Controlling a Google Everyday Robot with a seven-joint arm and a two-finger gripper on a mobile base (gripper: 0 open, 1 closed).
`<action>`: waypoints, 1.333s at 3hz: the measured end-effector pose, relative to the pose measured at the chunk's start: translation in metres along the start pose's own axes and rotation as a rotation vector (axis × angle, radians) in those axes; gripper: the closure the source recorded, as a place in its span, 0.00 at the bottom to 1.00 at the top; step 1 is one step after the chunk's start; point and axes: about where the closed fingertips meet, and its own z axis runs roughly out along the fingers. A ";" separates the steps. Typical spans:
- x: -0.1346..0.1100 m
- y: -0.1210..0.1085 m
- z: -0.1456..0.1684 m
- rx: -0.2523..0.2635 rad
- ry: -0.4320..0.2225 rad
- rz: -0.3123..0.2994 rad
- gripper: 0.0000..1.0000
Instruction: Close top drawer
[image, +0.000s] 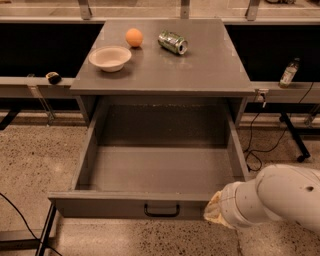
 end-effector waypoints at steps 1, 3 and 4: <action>-0.003 -0.025 -0.006 0.140 -0.019 0.009 1.00; 0.002 -0.081 -0.013 0.307 -0.043 0.002 1.00; 0.006 -0.118 -0.012 0.319 -0.064 -0.004 1.00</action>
Offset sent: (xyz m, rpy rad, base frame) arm 0.0844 -0.0214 0.0400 0.0362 -0.3860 -0.1521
